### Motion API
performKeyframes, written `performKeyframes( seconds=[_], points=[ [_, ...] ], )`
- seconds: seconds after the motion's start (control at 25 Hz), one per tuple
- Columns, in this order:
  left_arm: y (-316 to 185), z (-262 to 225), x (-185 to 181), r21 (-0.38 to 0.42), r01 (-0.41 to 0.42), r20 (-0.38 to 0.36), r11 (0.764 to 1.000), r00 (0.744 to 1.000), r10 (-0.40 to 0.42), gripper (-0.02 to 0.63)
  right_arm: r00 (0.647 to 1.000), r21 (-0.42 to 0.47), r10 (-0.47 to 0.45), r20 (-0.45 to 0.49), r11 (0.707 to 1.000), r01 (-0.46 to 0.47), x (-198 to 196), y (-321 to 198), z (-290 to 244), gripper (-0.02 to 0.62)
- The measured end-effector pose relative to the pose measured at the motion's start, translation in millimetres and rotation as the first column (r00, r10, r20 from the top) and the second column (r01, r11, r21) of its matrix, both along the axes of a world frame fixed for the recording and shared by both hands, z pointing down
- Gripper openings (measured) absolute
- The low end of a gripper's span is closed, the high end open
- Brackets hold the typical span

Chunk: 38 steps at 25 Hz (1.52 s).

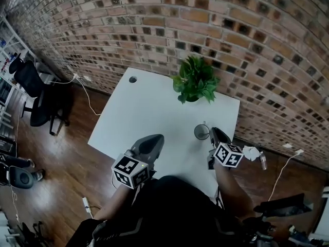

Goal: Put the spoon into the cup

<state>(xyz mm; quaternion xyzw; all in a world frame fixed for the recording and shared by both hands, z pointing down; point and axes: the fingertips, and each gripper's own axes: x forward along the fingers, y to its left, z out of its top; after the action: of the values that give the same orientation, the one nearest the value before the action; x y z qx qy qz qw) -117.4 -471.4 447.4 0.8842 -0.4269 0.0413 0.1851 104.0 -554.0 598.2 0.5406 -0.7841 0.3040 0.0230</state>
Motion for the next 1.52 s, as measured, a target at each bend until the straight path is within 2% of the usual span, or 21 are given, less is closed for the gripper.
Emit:
performKeyframes(
  seconds=[0.4,0.48,0.52,0.96,1.08,1.32,1.4,1.52],
  points=[
    [14.6,0.0,3.1,-0.009,0.018,0.013,1.0,1.0,-0.018,-0.008,0.996,-0.05,-0.075,-0.055,0.996,0.072,-13.4,5.2,18.0,0.07],
    [18.6,-1.2,0.6,-0.008,0.027,0.019,1.0,0.999,-0.026,-0.008,0.995,-0.05,-0.08,-0.053,0.996,0.078,-15.1,6.8,17.8,0.168],
    [20.5,-2.4,-0.4,-0.007,0.03,0.022,1.0,0.999,-0.03,-0.008,0.995,-0.048,-0.082,-0.05,0.996,0.079,-15.6,7.7,16.7,0.191],
    [49.3,-8.8,28.0,0.001,0.011,0.04,1.0,0.999,-0.011,-0.008,0.998,0.021,-0.065,0.016,0.998,0.064,14.6,50.9,-23.0,0.201],
    [59.1,-6.4,42.7,-0.006,-0.015,0.062,1.0,0.998,0.016,-0.008,0.996,0.03,-0.084,-0.003,0.996,0.084,23.0,71.3,-37.7,0.166],
    [81.9,-1.5,65.1,-0.026,-0.045,0.094,0.999,0.994,0.047,-0.008,0.989,0.124,-0.127,0.071,0.985,0.118,32.0,109.0,-71.6,0.011],
    [87.5,-5.7,65.8,-0.007,-0.059,0.101,0.998,0.993,0.059,-0.008,0.989,0.139,-0.121,0.087,0.984,0.108,30.3,121.1,-80.2,0.008],
    [99.6,-11.8,59.7,0.024,-0.093,0.085,0.995,0.992,0.091,-0.008,0.991,0.173,-0.115,0.061,0.979,0.103,22.5,143.2,-100.6,0.007]
  ],
)
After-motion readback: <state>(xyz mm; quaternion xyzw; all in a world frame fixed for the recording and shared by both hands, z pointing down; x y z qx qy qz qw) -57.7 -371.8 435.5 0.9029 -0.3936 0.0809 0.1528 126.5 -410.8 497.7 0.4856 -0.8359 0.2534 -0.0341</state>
